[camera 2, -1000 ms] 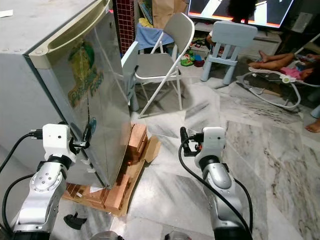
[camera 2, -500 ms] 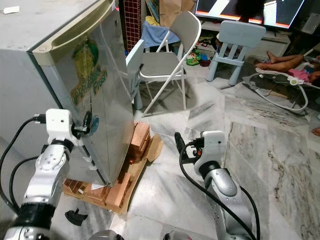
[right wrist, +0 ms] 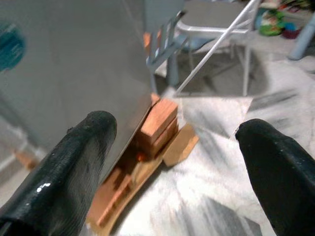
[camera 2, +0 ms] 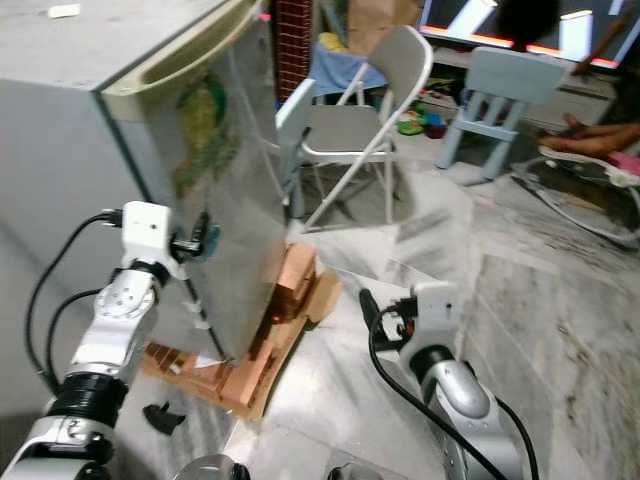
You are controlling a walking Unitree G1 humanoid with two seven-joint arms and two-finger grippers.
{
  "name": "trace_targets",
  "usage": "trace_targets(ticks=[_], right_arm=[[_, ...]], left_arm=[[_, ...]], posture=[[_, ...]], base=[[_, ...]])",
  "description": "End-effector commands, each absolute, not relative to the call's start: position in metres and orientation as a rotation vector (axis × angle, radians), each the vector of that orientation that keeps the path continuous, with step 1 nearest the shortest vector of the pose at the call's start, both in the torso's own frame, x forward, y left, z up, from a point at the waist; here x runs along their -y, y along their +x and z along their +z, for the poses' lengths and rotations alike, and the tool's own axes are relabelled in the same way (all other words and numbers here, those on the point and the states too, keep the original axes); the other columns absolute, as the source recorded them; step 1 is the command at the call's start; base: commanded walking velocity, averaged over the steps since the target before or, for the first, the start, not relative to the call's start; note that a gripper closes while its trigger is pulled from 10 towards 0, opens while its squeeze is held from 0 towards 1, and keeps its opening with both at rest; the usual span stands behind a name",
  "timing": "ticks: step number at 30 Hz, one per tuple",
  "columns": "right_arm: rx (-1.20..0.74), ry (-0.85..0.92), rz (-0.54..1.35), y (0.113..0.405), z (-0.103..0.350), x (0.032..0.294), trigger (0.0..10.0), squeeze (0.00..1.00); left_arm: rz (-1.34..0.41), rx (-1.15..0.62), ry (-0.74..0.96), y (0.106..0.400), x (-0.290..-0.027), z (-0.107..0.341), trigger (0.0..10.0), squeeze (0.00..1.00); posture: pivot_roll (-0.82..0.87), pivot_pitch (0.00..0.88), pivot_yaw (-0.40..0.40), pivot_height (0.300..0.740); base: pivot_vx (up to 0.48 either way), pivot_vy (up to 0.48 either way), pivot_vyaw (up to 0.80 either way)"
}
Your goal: Restocking fridge
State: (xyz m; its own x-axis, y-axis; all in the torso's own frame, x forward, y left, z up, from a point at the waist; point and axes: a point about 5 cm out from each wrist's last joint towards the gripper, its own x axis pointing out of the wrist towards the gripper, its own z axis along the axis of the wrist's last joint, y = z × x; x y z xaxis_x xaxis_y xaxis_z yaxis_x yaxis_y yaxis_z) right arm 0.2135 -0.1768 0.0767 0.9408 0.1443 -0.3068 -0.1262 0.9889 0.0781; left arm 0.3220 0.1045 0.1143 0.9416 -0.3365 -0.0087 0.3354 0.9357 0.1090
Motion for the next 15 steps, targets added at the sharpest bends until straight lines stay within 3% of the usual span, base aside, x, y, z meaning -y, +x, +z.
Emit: trace_targets(ticks=[1, 6, 10, 15], right_arm=[[-0.322, 0.031, 0.113, 0.210, 0.079, 0.180, 10.0, 0.00], [-0.362, 0.034, 0.083, 0.205, 0.074, 0.180, 10.0, 0.00], [-0.371, 0.048, 0.072, 0.207, 0.072, 0.180, 10.0, 0.00], [-0.356, 0.049, 0.063, 0.206, 0.073, 0.179, 10.0, 0.00]], left_arm=[[-0.659, 0.134, 0.109, 0.304, -0.037, 0.140, 10.0, 0.00], [-0.905, 0.229, 0.092, 0.284, 0.025, 0.160, 10.0, 0.00], [-0.908, 0.257, 0.108, 0.290, 0.029, 0.167, 10.0, 0.00], [-0.814, 0.235, 0.131, 0.301, 0.009, 0.163, 10.0, 0.00]], posture=[[0.03, 0.018, -0.025, 0.740], [0.02, 0.009, -0.010, 0.740], [0.01, 0.005, -0.003, 0.740], [0.02, 0.012, -0.001, 0.740]], base=[[0.000, 0.000, 0.00], [0.000, 0.000, 0.00], [0.000, 0.000, 0.00], [0.000, 0.000, 0.00]])
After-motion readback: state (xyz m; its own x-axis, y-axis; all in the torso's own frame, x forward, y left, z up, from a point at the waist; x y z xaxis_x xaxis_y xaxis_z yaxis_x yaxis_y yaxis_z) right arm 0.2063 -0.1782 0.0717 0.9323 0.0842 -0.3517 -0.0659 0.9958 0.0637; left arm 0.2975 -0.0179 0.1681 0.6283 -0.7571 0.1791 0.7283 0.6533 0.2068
